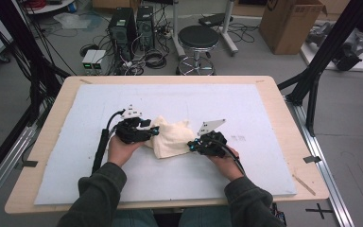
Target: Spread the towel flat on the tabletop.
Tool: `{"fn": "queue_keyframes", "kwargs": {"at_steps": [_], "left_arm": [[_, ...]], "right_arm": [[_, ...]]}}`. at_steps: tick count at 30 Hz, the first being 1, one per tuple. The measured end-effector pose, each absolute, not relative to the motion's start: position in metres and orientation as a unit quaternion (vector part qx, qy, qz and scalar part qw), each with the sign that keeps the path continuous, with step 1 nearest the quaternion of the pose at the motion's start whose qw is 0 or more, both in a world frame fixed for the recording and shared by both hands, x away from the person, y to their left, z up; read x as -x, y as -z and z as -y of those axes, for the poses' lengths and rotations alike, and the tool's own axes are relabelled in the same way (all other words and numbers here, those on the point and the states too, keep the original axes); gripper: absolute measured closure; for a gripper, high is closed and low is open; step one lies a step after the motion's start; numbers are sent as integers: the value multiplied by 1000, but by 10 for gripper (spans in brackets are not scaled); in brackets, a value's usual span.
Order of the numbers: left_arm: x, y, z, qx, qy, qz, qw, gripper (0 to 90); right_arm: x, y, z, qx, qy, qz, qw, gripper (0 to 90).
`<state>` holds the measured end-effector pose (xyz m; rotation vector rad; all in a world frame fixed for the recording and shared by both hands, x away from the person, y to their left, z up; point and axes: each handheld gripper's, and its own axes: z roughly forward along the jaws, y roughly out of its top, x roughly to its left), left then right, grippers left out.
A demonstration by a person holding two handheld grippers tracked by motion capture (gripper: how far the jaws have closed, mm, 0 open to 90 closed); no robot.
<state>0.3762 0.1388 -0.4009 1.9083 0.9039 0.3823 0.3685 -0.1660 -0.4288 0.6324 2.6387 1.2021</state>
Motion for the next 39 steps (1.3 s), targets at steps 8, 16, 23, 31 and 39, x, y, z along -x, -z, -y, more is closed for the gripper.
{"fn": "queue_keyframes", "kwargs": {"at_steps": [8,16,23,31,39], "left_arm": [[-356,389,-154,-788,-167,-353,475,489],[-328,396,-144,-807,-157,-316,473,505],[-324,411,-125,-828,-140,-296,456,551],[-352,431,-95,-846,-158,-310,405,839],[-342,403,-123,-838,-168,-304,421,857]], "right_arm": [[-351,412,191,-223,-396,-885,105,880],[-334,413,226,-242,-377,-885,124,879],[-335,424,236,-256,-376,-882,119,874],[-338,426,232,-248,-378,-885,115,871],[-329,419,229,-228,-406,-878,109,872]]}}
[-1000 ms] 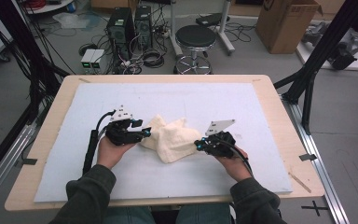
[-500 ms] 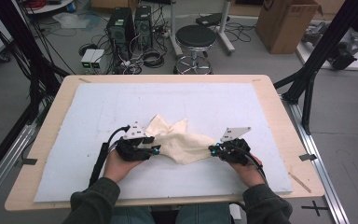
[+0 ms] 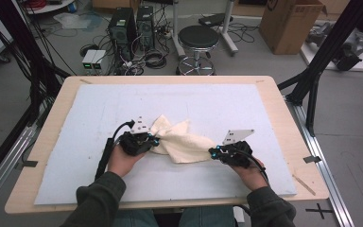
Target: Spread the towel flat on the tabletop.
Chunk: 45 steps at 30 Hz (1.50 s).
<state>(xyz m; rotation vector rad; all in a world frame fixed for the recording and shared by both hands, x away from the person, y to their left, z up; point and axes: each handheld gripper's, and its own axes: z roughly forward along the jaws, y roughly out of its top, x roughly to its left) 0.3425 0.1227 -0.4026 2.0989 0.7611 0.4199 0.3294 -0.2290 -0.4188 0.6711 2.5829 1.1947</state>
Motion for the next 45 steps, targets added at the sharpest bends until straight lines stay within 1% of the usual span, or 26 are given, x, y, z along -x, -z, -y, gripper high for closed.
{"fn": "queue_keyframes", "kwargs": {"at_steps": [4,9,12,14,18,25,28,31,32,33,36,39,45], "left_arm": [[-332,386,-139,-853,-178,-285,400,857],[-322,361,-153,-853,-180,-269,408,857],[-324,350,-158,-857,-175,-258,410,857],[-332,353,-156,-857,-172,-266,406,855],[-358,376,-143,-866,-160,-278,384,837],[-398,414,-121,-858,-167,-311,372,832],[-408,422,-119,-856,-160,-325,368,791],[-410,422,-123,-853,-149,-332,375,671],[-409,420,-125,-848,-147,-339,381,671],[-408,417,-127,-845,-143,-339,388,630],[-400,405,-136,-839,-138,-329,411,619],[-389,396,-144,-835,-142,-323,421,586],[-362,388,-164,-826,-155,-319,439,582]], "right_arm": [[-324,413,222,-212,-412,-879,108,873],[-310,400,207,-178,-424,-881,113,873],[-304,394,201,-168,-430,-880,111,873],[-303,393,199,-163,-430,-881,111,873],[-310,399,199,-175,-413,-886,114,873],[-336,413,209,-217,-391,-889,103,873],[-346,420,207,-225,-382,-891,96,873],[-353,427,206,-232,-366,-897,93,872],[-353,427,206,-232,-366,-897,93,872],[-355,428,207,-233,-364,-897,91,872],[-358,431,211,-245,-367,-893,90,872],[-357,433,217,-250,-363,-893,92,871],[-353,432,223,-256,-370,-888,97,864]]}}
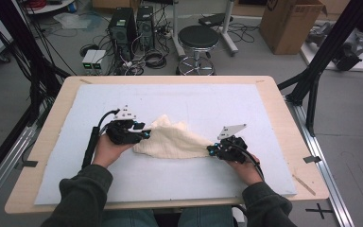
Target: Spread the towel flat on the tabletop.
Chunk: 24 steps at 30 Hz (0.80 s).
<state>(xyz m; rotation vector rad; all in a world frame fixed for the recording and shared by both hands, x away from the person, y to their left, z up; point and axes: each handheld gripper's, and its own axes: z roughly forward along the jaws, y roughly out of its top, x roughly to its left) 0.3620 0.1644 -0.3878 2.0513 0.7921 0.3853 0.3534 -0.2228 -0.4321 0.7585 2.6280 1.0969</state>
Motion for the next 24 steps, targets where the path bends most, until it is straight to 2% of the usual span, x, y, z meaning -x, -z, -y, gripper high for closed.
{"fn": "queue_keyframes", "kwargs": {"at_steps": [4,9,17,19,23,24], "left_arm": [[-344,392,-170,-830,-153,-306,441,584],[-327,410,-166,-854,-132,-278,419,642],[-333,433,-159,-868,-127,-289,383,642],[-338,436,-157,-869,-129,-298,372,679],[-343,436,-158,-863,-132,-304,382,834],[-344,434,-159,-862,-133,-304,383,848]], "right_arm": [[-350,431,223,-257,-372,-886,100,858],[-349,429,223,-254,-380,-883,105,856],[-348,430,219,-244,-376,-888,102,857],[-349,431,218,-243,-374,-889,99,856],[-350,432,217,-246,-376,-888,95,856],[-350,432,217,-245,-377,-888,96,856]]}}
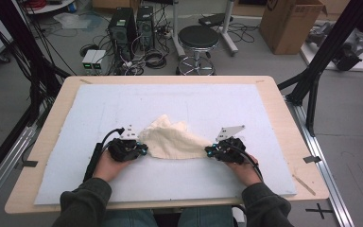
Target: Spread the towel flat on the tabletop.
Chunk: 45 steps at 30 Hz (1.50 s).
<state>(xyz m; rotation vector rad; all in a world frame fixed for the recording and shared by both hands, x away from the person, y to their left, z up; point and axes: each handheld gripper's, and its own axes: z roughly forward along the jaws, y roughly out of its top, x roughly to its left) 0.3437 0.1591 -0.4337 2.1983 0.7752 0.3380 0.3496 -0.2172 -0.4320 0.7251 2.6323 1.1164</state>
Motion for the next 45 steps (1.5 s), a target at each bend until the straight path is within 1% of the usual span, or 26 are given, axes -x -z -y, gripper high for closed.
{"fn": "queue_keyframes", "kwargs": {"at_steps": [1,5,11,16,21,23,24,26,28,30,35,39,42,44,45], "left_arm": [[-343,432,-160,-861,-135,-302,385,861],[-335,419,-166,-860,-144,-295,390,867],[-318,398,-174,-864,-151,-270,396,867],[-297,393,-178,-874,-148,-250,389,866],[-278,390,-183,-863,-141,-244,420,866],[-272,390,-183,-867,-138,-234,417,860],[-270,390,-184,-870,-135,-227,415,839],[-268,391,-185,-869,-134,-230,417,711],[-270,391,-189,-863,-133,-237,426,676],[-273,393,-191,-857,-133,-249,430,654],[-286,405,-189,-857,-137,-262,423,650],[-295,418,-182,-864,-130,-273,403,608],[-298,429,-180,-874,-121,-271,386,603],[-300,436,-177,-881,-121,-270,370,613],[-300,437,-176,-877,-124,-270,377,624]], "right_arm": [[-349,432,217,-243,-379,-888,95,857],[-344,429,216,-229,-386,-888,97,857],[-325,412,212,-200,-403,-887,104,859],[-310,404,213,-186,-411,-886,108,859],[-286,396,213,-173,-417,-886,107,860],[-278,394,212,-162,-419,-887,108,858],[-275,393,211,-161,-420,-887,106,851],[-271,392,210,-157,-427,-886,94,775],[-269,390,208,-147,-431,-886,92,753],[-269,387,206,-147,-432,-885,91,725],[-287,387,197,-150,-428,-886,94,694],[-311,399,189,-165,-412,-891,96,658],[-324,409,184,-177,-396,-896,95,649],[-331,416,181,-179,-386,-901,86,650],[-333,419,180,-180,-378,-904,87,661]]}}
